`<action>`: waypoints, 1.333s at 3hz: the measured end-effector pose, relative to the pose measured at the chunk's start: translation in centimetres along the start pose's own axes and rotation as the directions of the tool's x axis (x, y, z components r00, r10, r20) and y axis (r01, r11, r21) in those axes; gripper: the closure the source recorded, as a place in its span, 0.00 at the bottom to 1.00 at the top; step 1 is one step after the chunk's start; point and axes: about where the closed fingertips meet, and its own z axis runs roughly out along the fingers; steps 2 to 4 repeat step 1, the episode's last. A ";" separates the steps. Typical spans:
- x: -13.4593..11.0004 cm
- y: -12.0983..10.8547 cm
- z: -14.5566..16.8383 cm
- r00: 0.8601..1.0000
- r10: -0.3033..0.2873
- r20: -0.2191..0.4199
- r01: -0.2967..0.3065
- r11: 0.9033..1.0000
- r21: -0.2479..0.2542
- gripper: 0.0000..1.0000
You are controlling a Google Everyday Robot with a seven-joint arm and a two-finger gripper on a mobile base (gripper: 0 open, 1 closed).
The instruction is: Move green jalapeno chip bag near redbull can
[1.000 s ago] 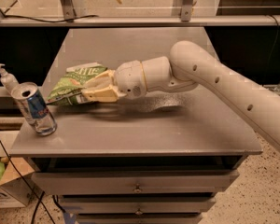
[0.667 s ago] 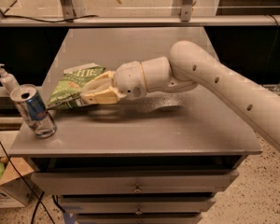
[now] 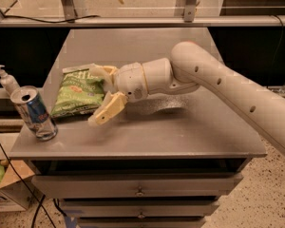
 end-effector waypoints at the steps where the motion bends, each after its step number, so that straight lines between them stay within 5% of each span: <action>1: 0.0 0.0 0.0 1.000 0.000 0.000 0.000 1.000 0.000 0.00; 4: 0.0 0.0 0.0 1.000 0.000 0.000 0.000 1.000 0.000 0.00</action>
Offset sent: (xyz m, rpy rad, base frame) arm 0.0000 0.0000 0.0000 0.0000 0.0000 0.0000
